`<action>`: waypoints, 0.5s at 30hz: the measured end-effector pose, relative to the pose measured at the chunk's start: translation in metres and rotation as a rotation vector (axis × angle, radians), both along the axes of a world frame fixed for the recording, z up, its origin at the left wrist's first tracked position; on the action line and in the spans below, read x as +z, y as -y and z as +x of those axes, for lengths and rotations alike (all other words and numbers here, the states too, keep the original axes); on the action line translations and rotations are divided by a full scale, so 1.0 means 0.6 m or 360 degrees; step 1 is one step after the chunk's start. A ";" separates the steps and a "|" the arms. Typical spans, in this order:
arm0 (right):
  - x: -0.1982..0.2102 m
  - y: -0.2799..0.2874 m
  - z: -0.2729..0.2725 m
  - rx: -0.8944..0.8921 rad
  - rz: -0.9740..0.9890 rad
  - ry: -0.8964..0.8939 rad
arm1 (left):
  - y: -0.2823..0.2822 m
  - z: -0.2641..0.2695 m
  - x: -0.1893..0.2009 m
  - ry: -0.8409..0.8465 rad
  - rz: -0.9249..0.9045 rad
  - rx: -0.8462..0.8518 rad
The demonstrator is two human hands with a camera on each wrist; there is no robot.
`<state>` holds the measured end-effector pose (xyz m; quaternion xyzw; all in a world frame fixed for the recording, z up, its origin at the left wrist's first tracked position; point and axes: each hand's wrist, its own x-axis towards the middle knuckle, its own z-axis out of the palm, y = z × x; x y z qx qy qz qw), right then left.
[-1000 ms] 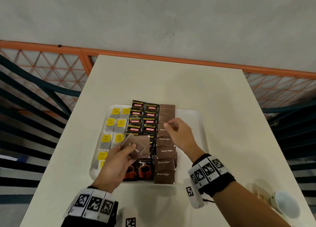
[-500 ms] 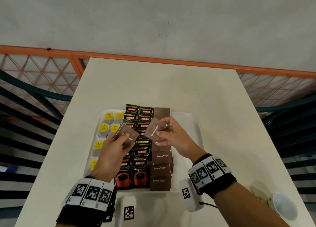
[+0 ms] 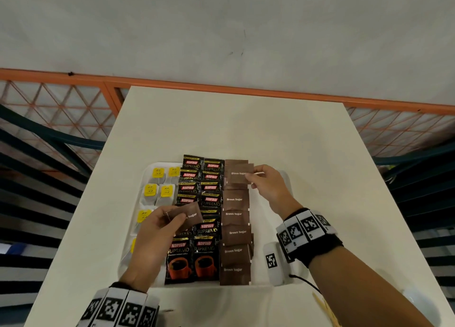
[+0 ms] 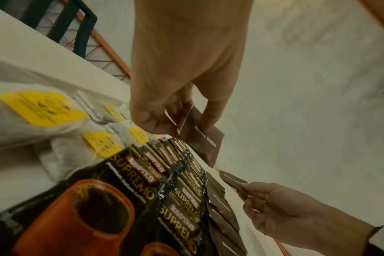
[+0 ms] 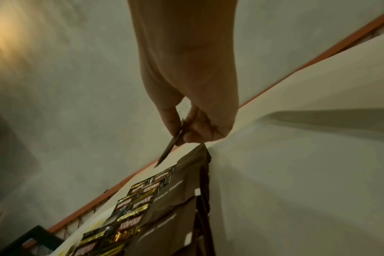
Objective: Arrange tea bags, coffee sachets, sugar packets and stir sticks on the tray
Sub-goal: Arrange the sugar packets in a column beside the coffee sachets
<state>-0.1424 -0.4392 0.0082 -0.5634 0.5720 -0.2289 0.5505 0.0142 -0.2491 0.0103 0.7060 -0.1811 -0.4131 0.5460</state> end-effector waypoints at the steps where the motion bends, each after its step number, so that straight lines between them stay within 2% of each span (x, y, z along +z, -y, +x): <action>1: -0.004 -0.002 0.002 0.0024 0.0005 -0.0029 | 0.001 0.000 0.000 -0.0005 -0.0004 0.0004; 5: -0.019 -0.009 0.010 0.0100 -0.0035 -0.0231 | 0.004 0.000 -0.001 -0.0030 -0.0025 0.0010; 10: -0.026 -0.019 0.010 0.0149 -0.0318 -0.0617 | 0.005 -0.001 -0.003 -0.0009 0.0008 -0.0032; 13: -0.004 -0.041 0.013 0.0232 -0.0532 -0.0513 | 0.014 -0.007 0.005 0.0071 0.0000 -0.0099; 15: 0.020 -0.060 0.018 0.0615 -0.0403 -0.0290 | 0.024 -0.009 0.009 0.0149 0.0000 -0.0147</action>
